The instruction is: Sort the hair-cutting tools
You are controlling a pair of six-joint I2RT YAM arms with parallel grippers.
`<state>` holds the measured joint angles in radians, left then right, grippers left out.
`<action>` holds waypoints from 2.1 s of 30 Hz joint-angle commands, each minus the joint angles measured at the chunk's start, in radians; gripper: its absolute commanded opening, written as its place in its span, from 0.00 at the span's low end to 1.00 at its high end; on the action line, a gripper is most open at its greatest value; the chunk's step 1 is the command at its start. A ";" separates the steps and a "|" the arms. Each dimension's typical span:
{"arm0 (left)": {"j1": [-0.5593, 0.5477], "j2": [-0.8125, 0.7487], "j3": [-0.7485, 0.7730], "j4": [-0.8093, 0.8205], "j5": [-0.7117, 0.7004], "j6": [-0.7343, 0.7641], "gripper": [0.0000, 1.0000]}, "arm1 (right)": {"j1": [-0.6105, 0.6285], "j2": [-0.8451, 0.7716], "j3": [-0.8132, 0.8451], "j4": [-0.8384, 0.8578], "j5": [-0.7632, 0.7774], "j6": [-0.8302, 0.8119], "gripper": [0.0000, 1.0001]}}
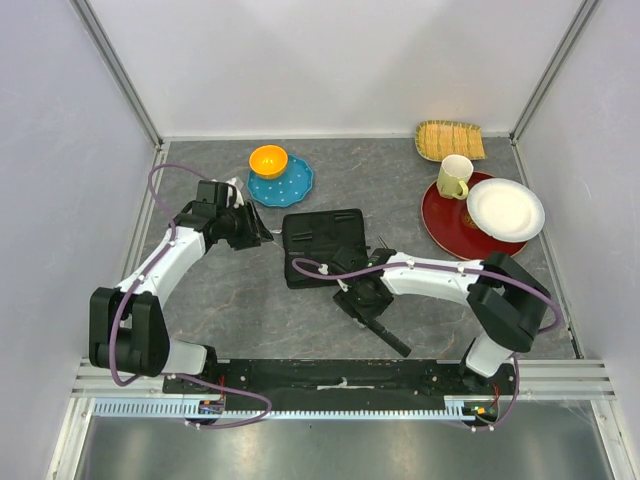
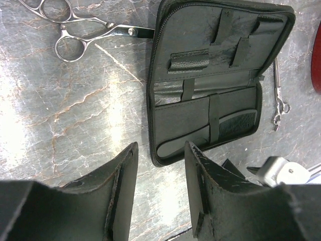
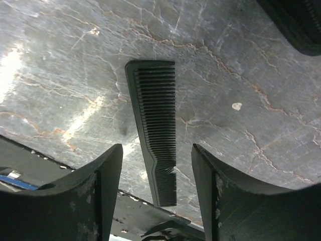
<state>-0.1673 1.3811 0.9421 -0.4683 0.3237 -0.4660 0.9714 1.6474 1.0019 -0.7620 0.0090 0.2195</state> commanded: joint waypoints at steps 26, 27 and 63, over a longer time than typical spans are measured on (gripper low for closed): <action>0.017 0.044 -0.023 0.060 0.078 -0.005 0.49 | -0.218 0.078 -0.112 0.026 0.072 0.170 0.38; 0.017 0.050 -0.022 0.060 0.078 -0.005 0.49 | -0.232 0.069 -0.120 0.027 0.080 0.182 0.38; 0.017 0.065 -0.023 0.060 0.090 -0.003 0.49 | -0.321 0.014 -0.212 0.113 -0.006 0.330 0.39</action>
<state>-0.1562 1.4448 0.9207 -0.4389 0.3954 -0.4664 0.6502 1.5948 0.8715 -0.7540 0.0181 0.5201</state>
